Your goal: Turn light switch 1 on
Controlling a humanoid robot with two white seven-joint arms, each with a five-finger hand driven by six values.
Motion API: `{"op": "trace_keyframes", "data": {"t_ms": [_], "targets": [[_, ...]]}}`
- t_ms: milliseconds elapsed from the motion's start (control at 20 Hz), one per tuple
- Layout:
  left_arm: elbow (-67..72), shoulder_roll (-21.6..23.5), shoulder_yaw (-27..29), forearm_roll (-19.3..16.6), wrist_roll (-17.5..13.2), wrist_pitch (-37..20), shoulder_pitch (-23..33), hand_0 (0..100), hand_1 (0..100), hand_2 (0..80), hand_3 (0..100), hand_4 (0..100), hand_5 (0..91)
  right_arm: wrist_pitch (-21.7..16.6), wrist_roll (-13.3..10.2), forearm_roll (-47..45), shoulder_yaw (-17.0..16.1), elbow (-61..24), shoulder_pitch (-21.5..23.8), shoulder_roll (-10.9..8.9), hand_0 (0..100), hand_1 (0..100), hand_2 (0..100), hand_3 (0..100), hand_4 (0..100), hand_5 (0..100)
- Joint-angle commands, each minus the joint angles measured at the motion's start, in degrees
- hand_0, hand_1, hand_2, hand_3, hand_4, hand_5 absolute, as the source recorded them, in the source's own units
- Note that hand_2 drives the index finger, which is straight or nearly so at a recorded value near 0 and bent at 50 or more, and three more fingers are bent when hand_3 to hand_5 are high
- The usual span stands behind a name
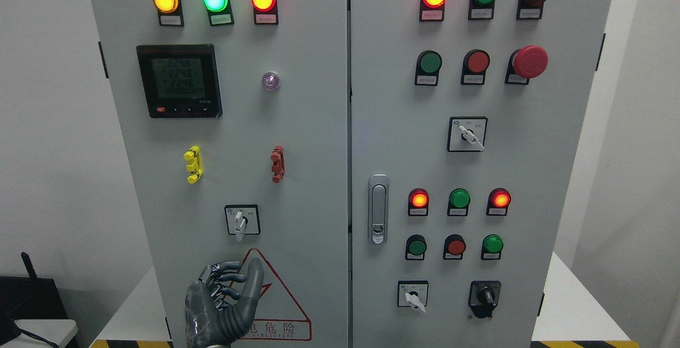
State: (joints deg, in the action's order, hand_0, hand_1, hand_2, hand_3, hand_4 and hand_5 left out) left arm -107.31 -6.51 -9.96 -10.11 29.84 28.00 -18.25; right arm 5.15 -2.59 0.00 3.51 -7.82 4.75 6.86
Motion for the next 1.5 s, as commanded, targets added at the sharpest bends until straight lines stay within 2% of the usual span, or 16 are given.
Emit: {"op": "trace_keyframes", "data": {"t_ms": [0, 401, 1453], "targets": [[-1.15, -0.26, 0.03, 0.00, 0.04, 0.91, -1.17, 18, 56, 42.7, 62, 79, 86.3, 0.04, 0.04, -1.05, 0.00, 0.00, 0.00, 0.00, 12, 39, 0, 0, 0, 0], [-1.50, -0.26, 0.64, 0.00, 0.13, 0.91, -1.88, 20, 56, 39.6, 59, 78, 85.7, 0.04, 0.04, -0.97, 0.00, 0.00, 0.00, 0.00, 12, 39, 0, 0, 0, 0], [-1.41, -0.35, 1.08, -0.09, 0.04, 3.90, -6.18, 23, 54, 39.3, 58, 77, 85.5, 0.04, 0.04, -1.05, 0.00, 0.00, 0.00, 0.00, 12, 39, 0, 0, 0, 0]]}}
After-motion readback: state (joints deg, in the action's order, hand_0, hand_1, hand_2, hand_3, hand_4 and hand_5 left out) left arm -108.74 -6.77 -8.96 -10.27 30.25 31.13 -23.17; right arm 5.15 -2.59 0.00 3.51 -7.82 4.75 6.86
